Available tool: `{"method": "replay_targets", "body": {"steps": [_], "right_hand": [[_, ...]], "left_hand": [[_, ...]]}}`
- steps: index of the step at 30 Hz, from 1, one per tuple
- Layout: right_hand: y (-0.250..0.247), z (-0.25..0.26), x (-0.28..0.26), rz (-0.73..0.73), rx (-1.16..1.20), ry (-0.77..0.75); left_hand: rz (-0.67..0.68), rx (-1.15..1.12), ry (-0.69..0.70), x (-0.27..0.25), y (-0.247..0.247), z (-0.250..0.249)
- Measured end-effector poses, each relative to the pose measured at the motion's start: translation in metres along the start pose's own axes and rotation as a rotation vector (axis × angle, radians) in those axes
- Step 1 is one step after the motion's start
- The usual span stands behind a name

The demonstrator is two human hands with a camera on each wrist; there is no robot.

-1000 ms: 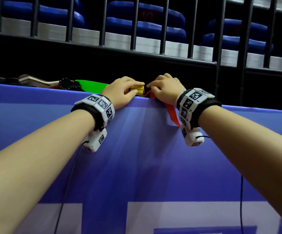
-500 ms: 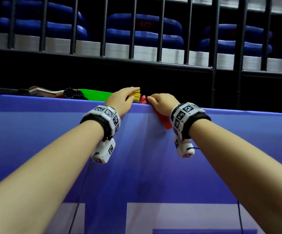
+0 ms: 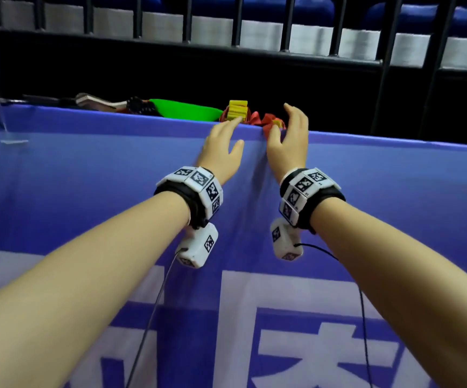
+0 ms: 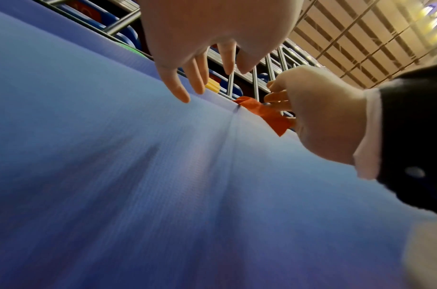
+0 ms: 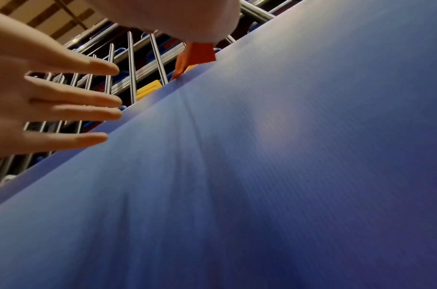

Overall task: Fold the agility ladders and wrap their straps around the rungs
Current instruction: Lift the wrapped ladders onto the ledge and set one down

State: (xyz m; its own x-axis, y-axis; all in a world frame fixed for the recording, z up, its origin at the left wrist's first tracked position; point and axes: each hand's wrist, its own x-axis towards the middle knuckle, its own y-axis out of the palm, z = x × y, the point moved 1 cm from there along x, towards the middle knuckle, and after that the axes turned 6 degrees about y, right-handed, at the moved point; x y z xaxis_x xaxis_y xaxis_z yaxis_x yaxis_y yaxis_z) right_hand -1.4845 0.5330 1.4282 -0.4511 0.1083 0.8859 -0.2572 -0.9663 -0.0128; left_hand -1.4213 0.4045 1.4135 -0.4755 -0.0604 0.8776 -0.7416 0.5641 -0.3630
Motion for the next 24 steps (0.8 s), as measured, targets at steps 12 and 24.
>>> {"method": "replay_targets", "body": {"steps": [12, 24], "right_hand": [[-0.016, 0.071, -0.210, 0.142, -0.146, 0.350], [-0.018, 0.179, -0.442, 0.170, -0.301, 0.807]], "left_hand": [[0.050, -0.201, -0.271, -0.164, -0.064, -0.019], [0.518, -0.263, -0.282, -0.368, -0.184, -0.020]]}}
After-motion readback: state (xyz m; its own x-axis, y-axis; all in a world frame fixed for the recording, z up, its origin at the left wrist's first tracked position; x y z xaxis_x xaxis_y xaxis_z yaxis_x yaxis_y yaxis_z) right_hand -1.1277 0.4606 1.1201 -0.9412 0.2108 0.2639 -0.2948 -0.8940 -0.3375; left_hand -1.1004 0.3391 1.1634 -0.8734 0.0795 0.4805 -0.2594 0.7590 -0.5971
